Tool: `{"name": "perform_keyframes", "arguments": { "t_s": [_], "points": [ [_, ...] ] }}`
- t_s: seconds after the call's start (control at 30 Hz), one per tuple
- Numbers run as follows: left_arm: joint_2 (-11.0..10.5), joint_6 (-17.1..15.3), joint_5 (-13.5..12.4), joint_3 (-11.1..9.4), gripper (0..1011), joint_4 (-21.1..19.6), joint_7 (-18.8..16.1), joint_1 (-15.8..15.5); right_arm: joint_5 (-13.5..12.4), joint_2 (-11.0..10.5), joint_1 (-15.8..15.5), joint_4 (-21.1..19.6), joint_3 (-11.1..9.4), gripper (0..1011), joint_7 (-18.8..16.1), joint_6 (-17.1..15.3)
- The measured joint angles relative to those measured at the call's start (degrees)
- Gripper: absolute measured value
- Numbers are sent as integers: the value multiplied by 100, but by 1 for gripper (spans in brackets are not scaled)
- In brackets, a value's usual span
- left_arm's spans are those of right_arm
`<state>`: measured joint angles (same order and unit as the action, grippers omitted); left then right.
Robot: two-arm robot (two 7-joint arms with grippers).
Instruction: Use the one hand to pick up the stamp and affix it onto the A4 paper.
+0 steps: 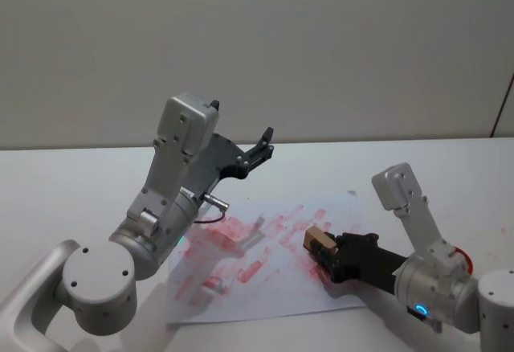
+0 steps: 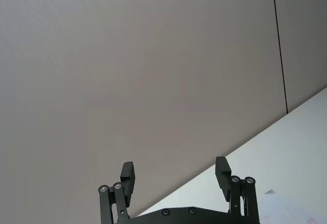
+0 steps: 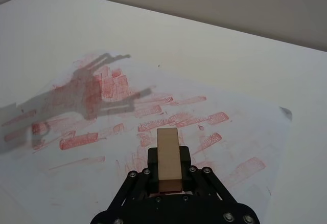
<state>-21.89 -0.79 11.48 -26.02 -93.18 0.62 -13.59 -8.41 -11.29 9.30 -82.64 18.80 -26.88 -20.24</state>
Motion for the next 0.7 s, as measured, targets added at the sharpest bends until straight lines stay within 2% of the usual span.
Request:
{"name": "perform_keyframes", "arguments": {
  "t_s": [0.17, 0.43, 0.7],
  "points": [
    [0, 0, 0, 0, 1001, 0, 0, 0, -124, -27, -26, -162, -42, 217, 129, 167],
    [0, 0, 0, 0, 1001, 0, 0, 0, -472, -164, -200, -671, -194, 217, 496, 460],
    [0, 0, 0, 0, 1001, 0, 0, 0, -946, -470, -632, -1362, -435, 217, 1127, 692]
  ]
}}
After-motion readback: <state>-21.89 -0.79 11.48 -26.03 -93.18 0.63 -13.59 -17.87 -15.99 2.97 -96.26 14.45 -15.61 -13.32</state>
